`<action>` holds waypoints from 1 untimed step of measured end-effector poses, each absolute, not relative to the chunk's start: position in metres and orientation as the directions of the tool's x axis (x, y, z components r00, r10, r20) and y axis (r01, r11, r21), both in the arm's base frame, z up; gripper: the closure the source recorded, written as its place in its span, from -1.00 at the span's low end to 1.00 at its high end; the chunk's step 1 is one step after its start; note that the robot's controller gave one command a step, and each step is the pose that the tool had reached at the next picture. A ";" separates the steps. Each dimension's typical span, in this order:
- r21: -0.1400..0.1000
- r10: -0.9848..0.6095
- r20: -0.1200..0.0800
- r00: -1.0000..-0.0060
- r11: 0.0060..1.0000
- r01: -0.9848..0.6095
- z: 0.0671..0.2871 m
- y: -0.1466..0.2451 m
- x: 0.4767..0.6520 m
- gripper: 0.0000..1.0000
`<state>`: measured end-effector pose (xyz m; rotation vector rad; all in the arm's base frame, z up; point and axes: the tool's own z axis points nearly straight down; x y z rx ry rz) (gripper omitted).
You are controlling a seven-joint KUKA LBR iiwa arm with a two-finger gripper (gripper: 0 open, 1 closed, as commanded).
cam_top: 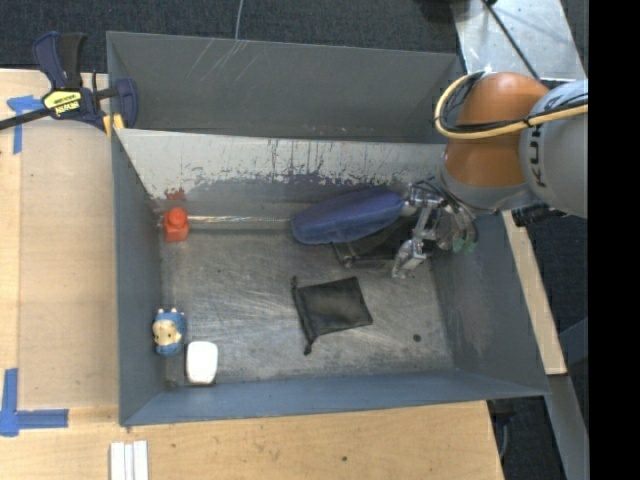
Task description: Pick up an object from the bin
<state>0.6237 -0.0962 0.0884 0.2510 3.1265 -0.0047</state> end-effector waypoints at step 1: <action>-0.017 0.161 -0.004 -0.987 0.987 0.161 0.079 0.002 0.621 -1.00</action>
Offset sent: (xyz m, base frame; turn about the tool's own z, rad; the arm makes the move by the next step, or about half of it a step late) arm -0.0067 0.1077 -0.0184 -0.0018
